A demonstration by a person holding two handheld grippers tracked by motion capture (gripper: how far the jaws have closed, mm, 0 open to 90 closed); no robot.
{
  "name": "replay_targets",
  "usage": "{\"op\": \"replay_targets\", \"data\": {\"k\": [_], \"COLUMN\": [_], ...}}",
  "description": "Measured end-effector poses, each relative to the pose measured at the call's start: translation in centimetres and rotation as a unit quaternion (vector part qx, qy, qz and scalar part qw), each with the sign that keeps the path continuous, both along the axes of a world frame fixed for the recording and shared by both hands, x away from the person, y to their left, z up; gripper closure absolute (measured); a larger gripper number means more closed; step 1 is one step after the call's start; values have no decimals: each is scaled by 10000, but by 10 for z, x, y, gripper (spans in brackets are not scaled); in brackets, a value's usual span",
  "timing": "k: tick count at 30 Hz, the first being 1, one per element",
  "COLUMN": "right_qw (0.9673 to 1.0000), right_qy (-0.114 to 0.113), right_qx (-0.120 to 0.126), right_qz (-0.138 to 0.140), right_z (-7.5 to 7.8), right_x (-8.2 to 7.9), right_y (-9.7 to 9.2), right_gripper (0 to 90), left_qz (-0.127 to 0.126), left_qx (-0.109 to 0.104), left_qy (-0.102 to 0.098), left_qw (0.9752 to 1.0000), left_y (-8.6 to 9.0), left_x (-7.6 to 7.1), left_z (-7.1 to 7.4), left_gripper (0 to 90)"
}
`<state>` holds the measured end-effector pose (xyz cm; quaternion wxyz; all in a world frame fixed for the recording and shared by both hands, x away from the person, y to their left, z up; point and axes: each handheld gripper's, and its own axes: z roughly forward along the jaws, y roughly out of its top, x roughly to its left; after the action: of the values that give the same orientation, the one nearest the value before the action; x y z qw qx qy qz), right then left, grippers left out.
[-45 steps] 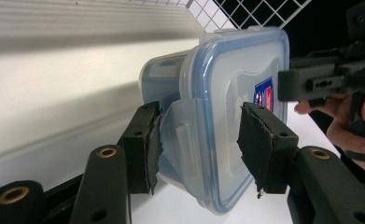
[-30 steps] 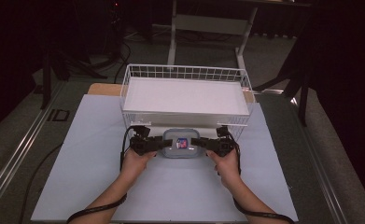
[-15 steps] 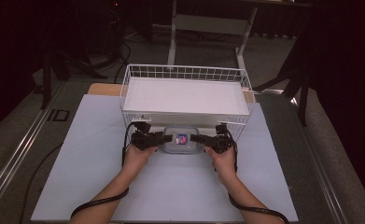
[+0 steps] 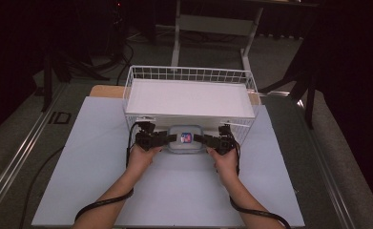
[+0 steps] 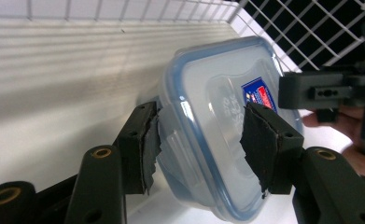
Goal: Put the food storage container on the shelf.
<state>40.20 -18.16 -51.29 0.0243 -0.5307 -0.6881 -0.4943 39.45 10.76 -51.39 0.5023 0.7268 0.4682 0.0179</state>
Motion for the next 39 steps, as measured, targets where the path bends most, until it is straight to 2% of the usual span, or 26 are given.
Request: {"op": "replay_targets", "data": {"k": [2,4,9,11,12,13,14,15,16,17,18,20,23,24,26,28,30,31,34,36,39], "right_qw": [9999,9994,9995,9991,9971,9971,9978,9979,9978,9978,9962,9962,9933,9933,9930,9924,9913,9912,9903,9895,9885], "right_qy": [-37,-226,-95,-147,-539,-539,-408,-393,-395,-395,-638,-636,-889,-889,-925,-944,-992,-971,-889,-900,-880], "right_qx": [-69,-262,-299,-383,-523,-523,-510,-504,-521,-521,-591,-599,-737,-737,-704,-730,-756,-741,-828,-851,-934], "right_qz": [-76,-72,-54,-118,-78,-78,-92,-120,-104,-104,-36,-5,105,105,203,311,429,507,677,746,805], "right_z": [1,3,4,5,4,4,6,7,8,8,10,16,24,24,27,28,27,25,20,19,16], "right_x": [0,2,3,0,1,1,-2,-6,-8,-8,-13,-21,-33,-33,-41,-48,-55,-57,-63,-65,-67], "right_y": [1,1,3,5,4,4,5,5,4,4,2,1,0,0,1,4,7,9,15,19,25], "right_gripper": [442,446,422,426,425,425,421,404,404,404,382,382,379,379,379,382,414,444,545,653,840], "left_qz": [37,51,97,153,117,117,98,151,103,103,120,54,-197,-197,-299,-361,-379,-385,-381,-419,-405], "left_qx": [113,126,186,188,278,278,277,256,169,169,213,136,247,247,224,194,193,123,115,110,22], "left_qy": [-18,-62,-198,-264,-549,-549,-688,-749,-798,-798,-850,-878,-980,-980,-986,-1114,-1249,-1296,-1398,-1402,-1303], "left_qw": [9999,9999,9996,9994,9980,9980,9972,9967,9966,9966,9961,9960,9947,9947,9944,9929,9913,9907,9894,9892,9906], "left_y": [-1,-1,-2,-4,-4,-4,-4,-4,-2,-2,-1,0,3,3,4,5,6,6,8,10,14], "left_x": [4,4,5,3,-2,-2,-5,-8,-12,-12,-15,-22,-40,-40,-49,-61,-72,-77,-92,-100,-112], "left_z": [-1,-2,-3,-2,-2,-2,-2,-1,-1,-1,-1,0,7,7,11,17,24,27,37,41,41], "left_gripper": [429,420,391,358,305,265,265,217,152,134,129,62,43,42,41,32,31,25,16,16,16]}}
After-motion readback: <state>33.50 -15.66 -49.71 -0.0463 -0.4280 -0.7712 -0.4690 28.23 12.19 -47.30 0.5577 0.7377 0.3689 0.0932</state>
